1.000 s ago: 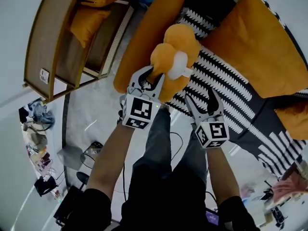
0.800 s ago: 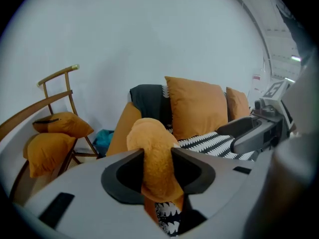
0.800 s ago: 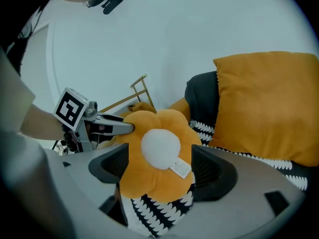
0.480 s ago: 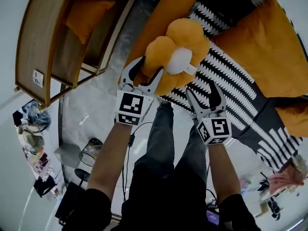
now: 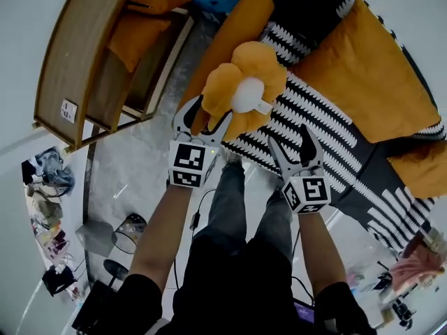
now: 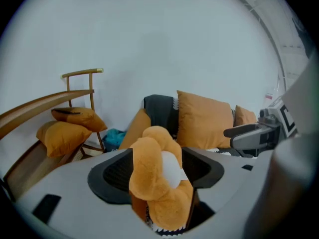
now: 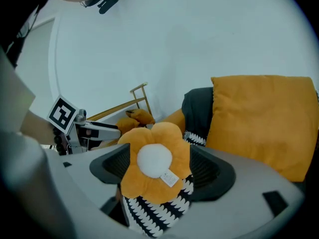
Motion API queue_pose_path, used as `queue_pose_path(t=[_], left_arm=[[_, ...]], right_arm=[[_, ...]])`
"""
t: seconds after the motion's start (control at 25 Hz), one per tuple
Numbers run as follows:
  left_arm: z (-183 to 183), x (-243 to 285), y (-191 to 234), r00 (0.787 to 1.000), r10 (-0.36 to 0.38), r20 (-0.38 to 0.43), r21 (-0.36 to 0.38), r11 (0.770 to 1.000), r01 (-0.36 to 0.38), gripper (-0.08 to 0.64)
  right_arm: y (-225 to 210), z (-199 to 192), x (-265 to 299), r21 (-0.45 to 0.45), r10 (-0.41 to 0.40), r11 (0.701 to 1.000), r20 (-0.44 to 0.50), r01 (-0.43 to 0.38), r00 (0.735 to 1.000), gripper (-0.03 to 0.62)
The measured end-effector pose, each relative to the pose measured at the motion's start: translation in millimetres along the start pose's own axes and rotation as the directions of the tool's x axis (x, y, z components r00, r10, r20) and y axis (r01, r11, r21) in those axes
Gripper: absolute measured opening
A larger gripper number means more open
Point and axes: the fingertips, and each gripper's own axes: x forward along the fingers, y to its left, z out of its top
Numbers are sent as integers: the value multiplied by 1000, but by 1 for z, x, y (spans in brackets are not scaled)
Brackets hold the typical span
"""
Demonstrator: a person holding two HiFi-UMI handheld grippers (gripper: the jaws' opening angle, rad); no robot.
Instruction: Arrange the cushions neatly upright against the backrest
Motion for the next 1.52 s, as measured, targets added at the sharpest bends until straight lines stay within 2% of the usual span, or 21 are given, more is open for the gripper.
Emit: queue_pose_path(t=[0.08, 0.28, 0.4, 0.48, 0.56, 0.68, 0.76, 0.88, 1.0, 1.16, 1.4, 1.52], left_arm=[[23, -12, -14, 999, 0, 38, -6, 1000, 0, 322], [72, -50, -72, 990, 11, 141, -39, 999, -6, 322], [84, -62, -119, 986, -7, 168, -37, 999, 13, 322], [88, -76, -160, 985, -46, 169, -38, 998, 53, 322], [88, -95, -202, 984, -79, 160, -13, 997, 82, 322], [91, -124, -252, 984, -87, 157, 24, 996, 84, 303], [103, -142, -280, 979, -83, 184, 32, 996, 79, 286], [134, -167, -318, 962, -76, 264, 73, 996, 59, 260], [161, -186, -344, 937, -80, 340, 78, 995, 57, 213], [184, -209, -375, 908, -114, 403, 75, 993, 91, 148], [206, -243, -392, 873, -140, 467, 93, 990, 109, 140], [212, -251, -390, 861, -184, 473, 119, 982, 145, 140]], right_arm=[[-2, 17, -16, -27, 5, 1000, 24, -4, 1000, 353], [-16, 52, -72, -65, 24, 998, 101, -18, 995, 310], [-33, 53, -119, -91, 18, 996, 119, -7, 993, 304], [-50, 48, -159, -87, 3, 996, 114, 7, 993, 287], [-71, 46, -202, -80, -16, 996, 115, 26, 993, 265], [-98, 47, -262, -74, -45, 996, 132, 55, 990, 252], [-112, 52, -299, -72, -60, 995, 154, 72, 986, 233], [-126, 67, -352, -122, -68, 988, 212, 96, 975, 209], [-137, 84, -396, -163, -89, 977, 277, 138, 957, 174], [-156, 100, -446, -87, -147, 978, 356, 190, 923, 144], [-161, 117, -508, -12, -255, 957, 443, 290, 859, 100], [-159, 119, -532, 31, -321, 937, 476, 349, 819, 86]])
